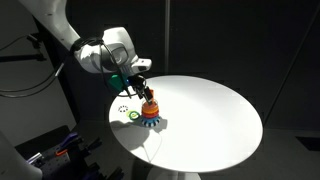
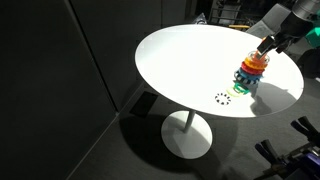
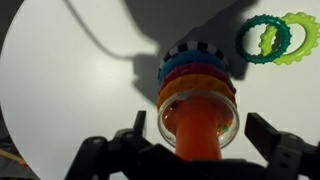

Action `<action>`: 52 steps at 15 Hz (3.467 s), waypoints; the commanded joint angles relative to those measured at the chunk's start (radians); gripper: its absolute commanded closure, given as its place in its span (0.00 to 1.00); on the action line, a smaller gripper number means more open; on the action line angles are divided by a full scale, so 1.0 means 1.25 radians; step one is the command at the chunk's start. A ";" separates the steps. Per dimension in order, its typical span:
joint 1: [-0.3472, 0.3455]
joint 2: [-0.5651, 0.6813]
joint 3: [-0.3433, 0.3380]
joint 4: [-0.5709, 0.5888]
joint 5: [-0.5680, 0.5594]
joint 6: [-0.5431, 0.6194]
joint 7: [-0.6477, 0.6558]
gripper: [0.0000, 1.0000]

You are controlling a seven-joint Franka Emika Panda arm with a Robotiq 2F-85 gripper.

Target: Put the transparent ring on the table

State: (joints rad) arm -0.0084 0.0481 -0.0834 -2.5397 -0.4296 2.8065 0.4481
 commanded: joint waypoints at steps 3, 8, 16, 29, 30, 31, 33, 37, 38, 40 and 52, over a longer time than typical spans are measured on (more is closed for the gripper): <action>-0.002 0.019 -0.017 -0.004 -0.046 0.049 0.044 0.00; 0.000 0.039 -0.021 -0.006 -0.042 0.075 0.040 0.00; 0.004 0.054 -0.030 -0.002 -0.066 0.084 0.059 0.00; 0.006 0.082 -0.013 -0.004 -0.040 0.155 0.022 0.00; 0.006 0.083 -0.015 -0.004 -0.044 0.160 0.023 0.00; 0.006 0.083 -0.015 -0.004 -0.045 0.163 0.023 0.25; 0.007 0.082 -0.018 -0.004 -0.049 0.165 0.025 0.34; 0.008 0.071 -0.021 -0.005 -0.051 0.159 0.030 0.34; 0.008 0.066 -0.020 -0.007 -0.049 0.157 0.030 0.34; 0.007 0.056 -0.018 -0.009 -0.045 0.150 0.029 0.34; 0.010 -0.040 0.009 -0.018 0.022 0.032 0.010 0.34</action>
State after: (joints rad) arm 0.0005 0.0675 -0.0871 -2.5429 -0.4500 2.9162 0.4855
